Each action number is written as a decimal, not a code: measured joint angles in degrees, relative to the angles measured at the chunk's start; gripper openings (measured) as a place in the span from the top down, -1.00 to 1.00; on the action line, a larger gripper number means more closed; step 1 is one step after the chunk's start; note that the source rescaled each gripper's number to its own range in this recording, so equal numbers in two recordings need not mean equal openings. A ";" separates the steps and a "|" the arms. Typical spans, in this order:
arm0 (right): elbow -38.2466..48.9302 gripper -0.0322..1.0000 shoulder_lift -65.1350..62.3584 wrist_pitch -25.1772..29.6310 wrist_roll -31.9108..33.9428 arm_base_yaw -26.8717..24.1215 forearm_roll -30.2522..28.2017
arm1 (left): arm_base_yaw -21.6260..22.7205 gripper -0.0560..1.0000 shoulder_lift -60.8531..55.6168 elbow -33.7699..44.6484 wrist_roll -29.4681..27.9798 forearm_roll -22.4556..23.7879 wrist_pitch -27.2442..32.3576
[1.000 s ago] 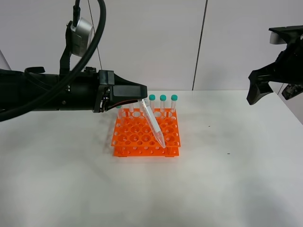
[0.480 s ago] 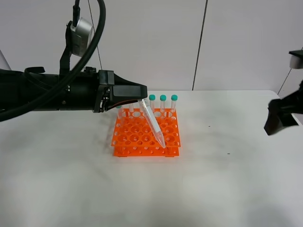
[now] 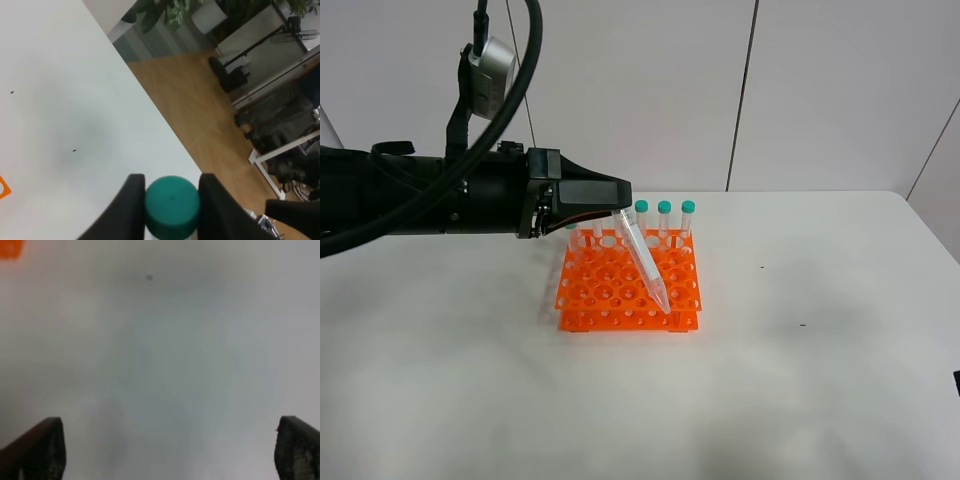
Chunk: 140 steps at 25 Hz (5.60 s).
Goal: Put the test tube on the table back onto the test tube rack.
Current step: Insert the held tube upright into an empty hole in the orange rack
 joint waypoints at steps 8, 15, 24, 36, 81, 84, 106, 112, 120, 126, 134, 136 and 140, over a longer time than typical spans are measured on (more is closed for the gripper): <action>1.78 -0.82 -17.98 -1.27 0.36 0.00 0.28 | 0.00 0.89 0.00 0.00 0.00 0.00 0.00; 1.78 -0.82 -24.20 -1.27 0.47 0.00 0.28 | 0.00 0.89 0.00 0.00 0.00 0.00 0.00; 1.78 -0.82 -24.26 -1.27 0.47 0.00 0.28 | 0.00 0.89 -1.32 -0.04 -3.49 0.00 0.00; 1.78 -0.82 -24.26 -1.27 0.47 0.00 0.28 | 0.00 0.89 -14.56 -0.71 -4.64 1.44 -1.68; 1.78 -0.82 -24.26 -1.27 0.47 0.00 0.33 | -10.77 0.89 11.22 -4.93 -70.62 106.97 -61.89; 1.78 -0.82 -24.26 -1.27 0.47 0.00 0.33 | -9.43 0.89 14.36 -6.54 -70.88 107.11 -64.83; 1.78 -0.82 -24.26 -1.27 0.47 0.00 0.33 | -3.44 0.89 25.65 -7.97 -74.86 106.32 -76.82; 1.78 -0.82 -24.26 -1.27 0.47 0.00 0.39 | -3.44 0.89 27.79 -7.97 -75.14 106.32 -77.95; 1.78 -0.82 -24.32 -1.27 0.47 0.00 0.44 | -3.44 0.89 30.35 -8.02 -75.54 106.32 -79.13; 1.78 -0.82 -24.37 -1.27 0.47 0.00 0.50 | -3.44 0.89 32.06 -8.02 -75.66 106.32 -80.28; 1.78 -0.82 -24.37 -1.27 0.47 0.00 0.50 | -3.44 0.89 32.89 -8.02 -75.66 106.32 -80.99; 1.78 -0.82 -24.37 -1.27 0.47 0.00 0.50 | -3.44 0.89 32.89 -8.02 -75.66 106.32 -81.05; 1.78 -0.82 -24.37 -1.27 0.47 0.00 0.50 | -3.44 0.89 33.50 -8.08 -75.66 106.32 -82.00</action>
